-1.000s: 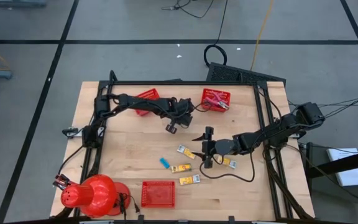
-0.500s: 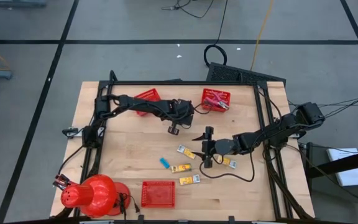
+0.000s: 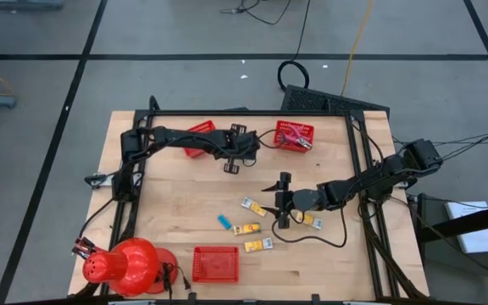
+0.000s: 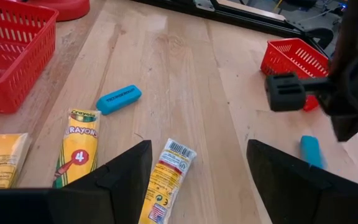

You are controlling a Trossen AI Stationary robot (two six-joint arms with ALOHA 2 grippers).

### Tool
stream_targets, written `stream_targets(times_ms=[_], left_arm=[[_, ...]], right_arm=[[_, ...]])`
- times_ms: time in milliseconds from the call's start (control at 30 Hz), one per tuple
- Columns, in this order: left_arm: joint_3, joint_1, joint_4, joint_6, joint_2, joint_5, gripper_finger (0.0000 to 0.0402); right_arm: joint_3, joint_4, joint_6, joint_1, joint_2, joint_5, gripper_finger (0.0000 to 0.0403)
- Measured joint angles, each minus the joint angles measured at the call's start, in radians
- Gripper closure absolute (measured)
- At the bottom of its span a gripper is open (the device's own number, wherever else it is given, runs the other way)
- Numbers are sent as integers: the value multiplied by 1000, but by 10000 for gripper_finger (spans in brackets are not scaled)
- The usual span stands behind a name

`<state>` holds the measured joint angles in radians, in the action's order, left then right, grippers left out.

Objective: Pick & Place School Supplies
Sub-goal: Put the blue eraser into the top left red bin

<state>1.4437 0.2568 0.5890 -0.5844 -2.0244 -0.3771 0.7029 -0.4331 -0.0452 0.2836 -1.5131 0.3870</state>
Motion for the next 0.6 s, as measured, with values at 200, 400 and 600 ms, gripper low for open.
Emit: stream_targets(times_ms=[200, 400, 600], left_arm=[[1, -4, 32, 44, 7, -15, 401], [2, -2, 27, 39, 8, 149, 400], [2, 18, 17, -1, 8, 228, 345]], right_arm=[[0, 1, 0, 0, 0, 0, 149], [0, 4, 0, 0, 0, -28, 149], [0, 4, 3, 0, 0, -30, 149]])
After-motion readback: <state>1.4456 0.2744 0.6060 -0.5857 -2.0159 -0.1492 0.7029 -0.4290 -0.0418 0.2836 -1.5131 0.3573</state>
